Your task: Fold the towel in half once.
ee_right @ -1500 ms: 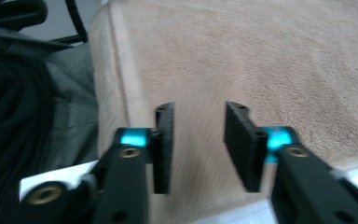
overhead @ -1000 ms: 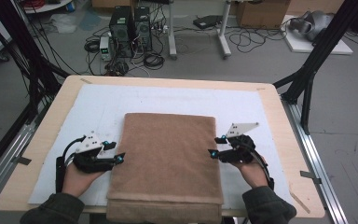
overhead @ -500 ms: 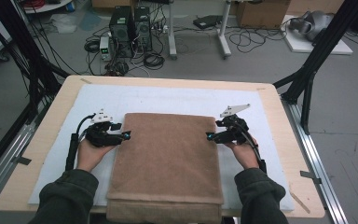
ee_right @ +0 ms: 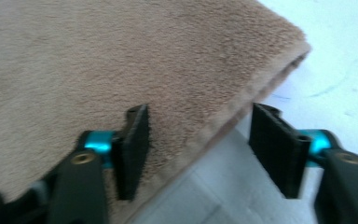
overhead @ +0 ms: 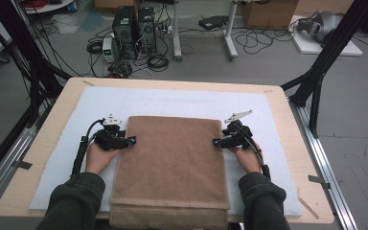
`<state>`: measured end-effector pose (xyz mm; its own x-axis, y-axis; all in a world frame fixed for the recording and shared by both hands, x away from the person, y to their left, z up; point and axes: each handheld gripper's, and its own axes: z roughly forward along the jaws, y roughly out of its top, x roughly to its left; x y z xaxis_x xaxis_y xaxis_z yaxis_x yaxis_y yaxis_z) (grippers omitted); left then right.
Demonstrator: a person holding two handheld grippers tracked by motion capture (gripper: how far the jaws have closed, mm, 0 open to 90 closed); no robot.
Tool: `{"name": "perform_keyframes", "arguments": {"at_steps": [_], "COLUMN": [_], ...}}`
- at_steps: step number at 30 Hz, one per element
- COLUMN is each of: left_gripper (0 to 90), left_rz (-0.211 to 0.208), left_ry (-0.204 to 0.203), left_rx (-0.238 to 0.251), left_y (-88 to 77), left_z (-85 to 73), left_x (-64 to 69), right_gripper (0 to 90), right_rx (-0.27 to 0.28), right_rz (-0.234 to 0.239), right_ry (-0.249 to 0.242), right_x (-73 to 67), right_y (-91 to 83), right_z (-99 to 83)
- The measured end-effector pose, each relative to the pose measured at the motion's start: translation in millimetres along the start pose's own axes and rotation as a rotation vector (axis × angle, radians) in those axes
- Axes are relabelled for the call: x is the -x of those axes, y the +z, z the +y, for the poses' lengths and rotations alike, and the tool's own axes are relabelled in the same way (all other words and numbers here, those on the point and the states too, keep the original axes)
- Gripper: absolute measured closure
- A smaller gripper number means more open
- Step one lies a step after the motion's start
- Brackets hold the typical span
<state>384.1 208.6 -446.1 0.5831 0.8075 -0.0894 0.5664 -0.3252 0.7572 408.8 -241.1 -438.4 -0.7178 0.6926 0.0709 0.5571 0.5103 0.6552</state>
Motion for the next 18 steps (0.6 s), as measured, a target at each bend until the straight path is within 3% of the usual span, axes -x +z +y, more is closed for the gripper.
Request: {"name": "perform_keyframes", "arguments": {"at_steps": [3,5,7,11,13,18], "left_gripper": [69.0,79.3,81.2,82.6,82.9,83.1], "left_rz": [-0.036,-0.052,-0.048,-0.003,0.008,0.058], "left_ry": [-0.011,-0.009,-0.009,0.007,-0.006,0.026], "left_rx": [0.007,0.006,0.006,0.038,0.08,0.128], "left_y": [0.8,1.2,1.2,-2.9,-5.9,-12.3], "left_z": [0.0,0.3,1.0,4.1,7.2,25.4], "left_x": [2.1,4.0,4.8,6.3,5.6,6.4], "right_gripper": [66.3,75.2,79.3,81.9,82.1,82.3], "right_rx": [0.002,0.0,-0.005,-0.02,-0.014,0.023], "right_rz": [0.05,0.09,0.106,0.071,0.053,-0.012], "right_ry": [-0.027,-0.024,-0.03,-0.065,-0.063,-0.09], "right_x": [-2.7,-3.2,-3.7,-5.4,-4.0,-4.3], "right_y": [0.4,0.7,1.0,-0.5,-1.4,-8.3], "right_z": [1.7,2.1,3.4,9.4,12.6,29.3]}}
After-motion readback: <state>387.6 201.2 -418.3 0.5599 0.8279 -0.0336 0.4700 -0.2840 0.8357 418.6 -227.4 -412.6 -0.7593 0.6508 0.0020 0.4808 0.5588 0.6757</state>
